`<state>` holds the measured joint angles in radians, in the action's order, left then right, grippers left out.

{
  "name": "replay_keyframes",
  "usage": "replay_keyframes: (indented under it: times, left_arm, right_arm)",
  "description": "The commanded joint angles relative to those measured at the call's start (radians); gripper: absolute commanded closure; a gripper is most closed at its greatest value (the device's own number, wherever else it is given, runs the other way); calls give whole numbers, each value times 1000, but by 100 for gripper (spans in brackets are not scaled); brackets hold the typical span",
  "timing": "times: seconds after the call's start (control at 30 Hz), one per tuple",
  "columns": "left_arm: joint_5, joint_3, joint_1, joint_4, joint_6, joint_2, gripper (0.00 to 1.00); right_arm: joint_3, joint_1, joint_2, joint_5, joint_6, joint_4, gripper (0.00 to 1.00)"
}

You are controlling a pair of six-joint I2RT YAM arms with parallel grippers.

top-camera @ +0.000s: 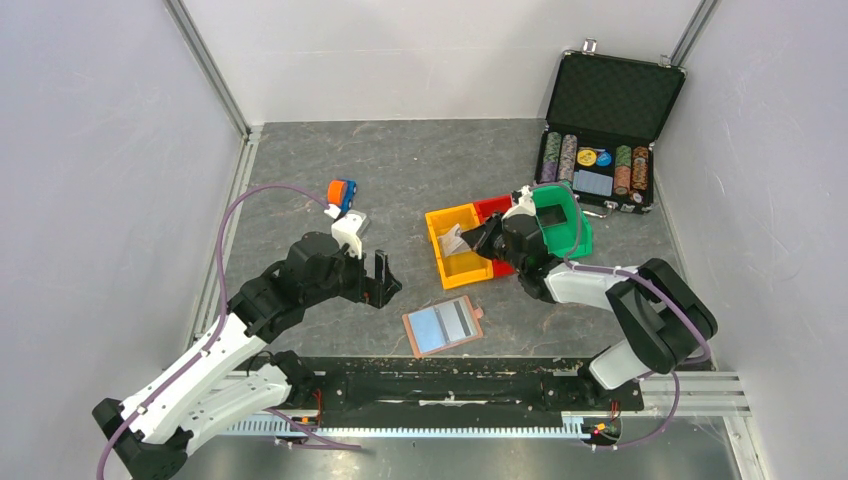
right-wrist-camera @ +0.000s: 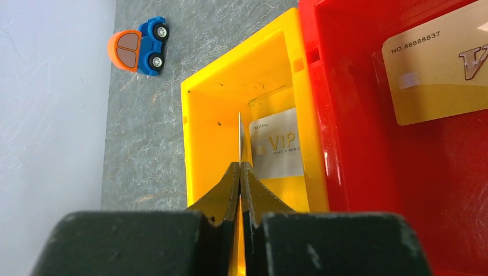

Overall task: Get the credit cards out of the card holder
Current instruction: Place the credit card in the storage box.

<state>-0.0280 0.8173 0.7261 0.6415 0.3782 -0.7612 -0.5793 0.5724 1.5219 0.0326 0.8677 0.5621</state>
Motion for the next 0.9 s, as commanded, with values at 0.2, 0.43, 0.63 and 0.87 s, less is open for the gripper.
replay_keyframes:
  times: [0.2,0.43,0.63,0.87]
  left_arm:
    - [20,2,1,-14,-52,1,0]
    - [23,0,1,-14,-50,5,0]
    - [23,0,1,-14,-50,5,0]
    - [23,0,1,-14,-50,4,0]
  right_arm:
    - [-12,4,21,21,2,30,92]
    - [-35,5,16,35,-17,-22,81]
    - [-51,5,25,34,-32,-36,87]
    - [-63,5,29,29,-37,-31,100]
